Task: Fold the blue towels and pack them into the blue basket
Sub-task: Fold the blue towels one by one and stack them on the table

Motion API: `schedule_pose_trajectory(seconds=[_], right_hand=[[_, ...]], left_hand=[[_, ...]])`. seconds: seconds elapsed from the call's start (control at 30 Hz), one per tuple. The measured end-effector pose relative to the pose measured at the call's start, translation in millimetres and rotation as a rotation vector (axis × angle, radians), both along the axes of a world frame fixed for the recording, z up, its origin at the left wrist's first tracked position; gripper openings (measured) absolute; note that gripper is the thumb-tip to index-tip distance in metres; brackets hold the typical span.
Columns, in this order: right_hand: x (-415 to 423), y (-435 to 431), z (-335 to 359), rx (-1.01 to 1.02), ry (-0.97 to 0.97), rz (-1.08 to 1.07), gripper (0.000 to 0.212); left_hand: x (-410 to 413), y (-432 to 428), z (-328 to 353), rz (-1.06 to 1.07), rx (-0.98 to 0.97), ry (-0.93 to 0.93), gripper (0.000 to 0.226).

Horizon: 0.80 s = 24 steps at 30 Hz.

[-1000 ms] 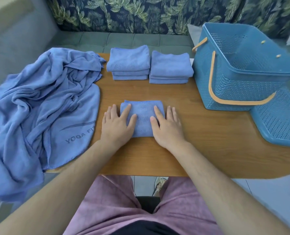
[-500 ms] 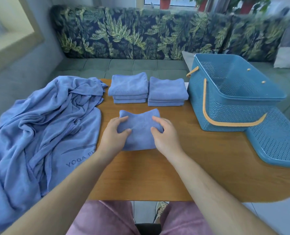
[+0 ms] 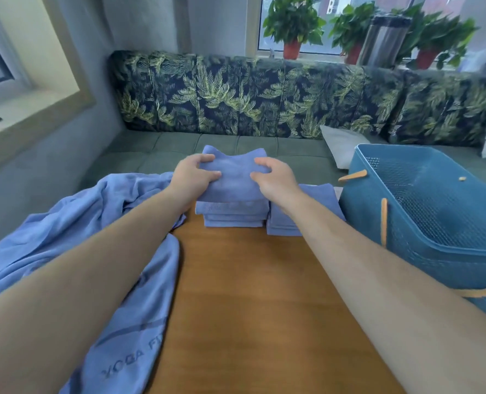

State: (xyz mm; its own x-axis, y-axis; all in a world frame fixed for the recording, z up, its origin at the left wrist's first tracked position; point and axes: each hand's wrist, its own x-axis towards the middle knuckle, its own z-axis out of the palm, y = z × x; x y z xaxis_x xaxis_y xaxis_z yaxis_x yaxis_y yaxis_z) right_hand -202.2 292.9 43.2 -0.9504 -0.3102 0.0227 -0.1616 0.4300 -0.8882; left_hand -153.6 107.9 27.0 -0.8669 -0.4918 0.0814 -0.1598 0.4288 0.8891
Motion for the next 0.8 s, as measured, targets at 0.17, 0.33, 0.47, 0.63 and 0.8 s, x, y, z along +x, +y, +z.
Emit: schedule_pose_trajectory(seconds=[0.17, 0.33, 0.47, 0.63, 0.8], right_hand=[[-46, -22, -35, 0.134, 0.014, 0.020, 0.050], [-53, -23, -72, 0.697, 0.397, -0.006, 0.039], [-41, -28, -81, 0.706, 0.653, 0.100, 0.046], [-29, -32, -81, 0.874, 0.538, 0.198, 0.052], [19, -51, -54, 0.642, 0.730, 0.192, 0.036]], left_hand=[[-37, -20, -32, -0.014, -0.053, -0.071, 0.051], [-44, -18, -78, -0.085, -0.481, -0.248, 0.043], [-38, -6, -79, -0.134, -0.667, -0.116, 0.050], [-27, 2, -77, -0.273, -0.622, -0.184, 0.048], [14, -14, -59, -0.249, -0.674, 0.007, 0.044]])
